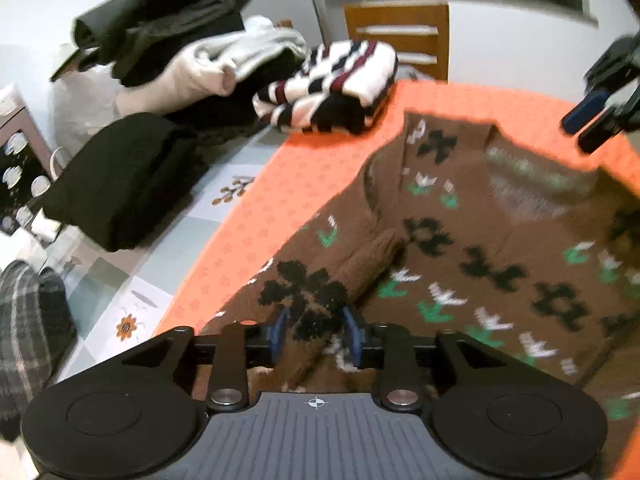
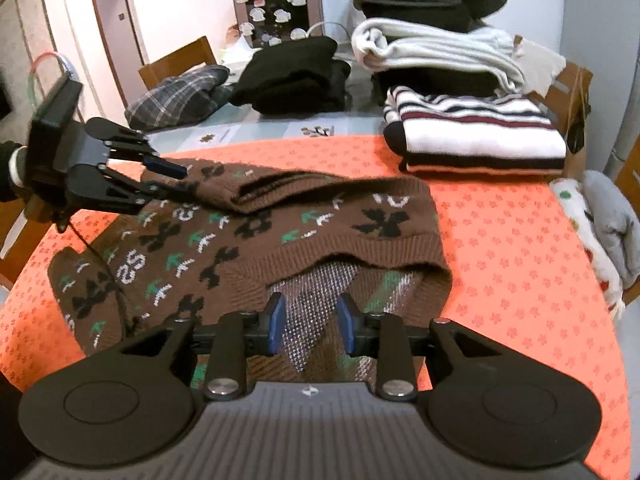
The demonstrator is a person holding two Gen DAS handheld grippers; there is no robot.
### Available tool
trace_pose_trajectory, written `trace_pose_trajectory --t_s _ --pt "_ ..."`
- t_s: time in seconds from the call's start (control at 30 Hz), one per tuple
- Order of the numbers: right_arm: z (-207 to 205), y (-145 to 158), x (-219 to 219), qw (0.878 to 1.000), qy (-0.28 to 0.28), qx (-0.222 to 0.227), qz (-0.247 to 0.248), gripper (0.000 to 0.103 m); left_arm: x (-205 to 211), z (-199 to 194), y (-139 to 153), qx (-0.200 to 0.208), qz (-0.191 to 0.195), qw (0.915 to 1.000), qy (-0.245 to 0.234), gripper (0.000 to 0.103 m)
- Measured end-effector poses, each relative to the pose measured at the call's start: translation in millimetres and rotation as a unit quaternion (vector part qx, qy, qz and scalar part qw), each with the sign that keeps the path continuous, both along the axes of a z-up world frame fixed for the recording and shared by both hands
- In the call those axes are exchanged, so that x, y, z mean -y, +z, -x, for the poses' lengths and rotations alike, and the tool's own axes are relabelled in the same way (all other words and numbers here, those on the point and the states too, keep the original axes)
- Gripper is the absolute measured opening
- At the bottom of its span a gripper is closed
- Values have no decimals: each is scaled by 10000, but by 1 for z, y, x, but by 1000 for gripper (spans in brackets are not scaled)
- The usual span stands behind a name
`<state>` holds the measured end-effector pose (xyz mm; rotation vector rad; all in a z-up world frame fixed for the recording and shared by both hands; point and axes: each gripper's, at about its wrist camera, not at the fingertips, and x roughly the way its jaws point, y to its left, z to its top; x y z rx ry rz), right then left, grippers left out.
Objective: Fold clothes
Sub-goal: 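Fold the vest side over toward the middle with both grippers and release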
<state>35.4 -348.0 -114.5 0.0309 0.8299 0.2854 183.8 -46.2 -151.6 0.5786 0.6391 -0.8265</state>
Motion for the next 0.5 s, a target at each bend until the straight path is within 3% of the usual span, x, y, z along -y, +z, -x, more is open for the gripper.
trace_pose_trajectory --t_s 0.3,0.5 --pt "6 33 24 9992 403 35 -51 40 -19 81 56 45 382 9961 794 51" --pt "4 49 50 9964 847 57 39 40 11 138 64 -79 568 9881 1427 51"
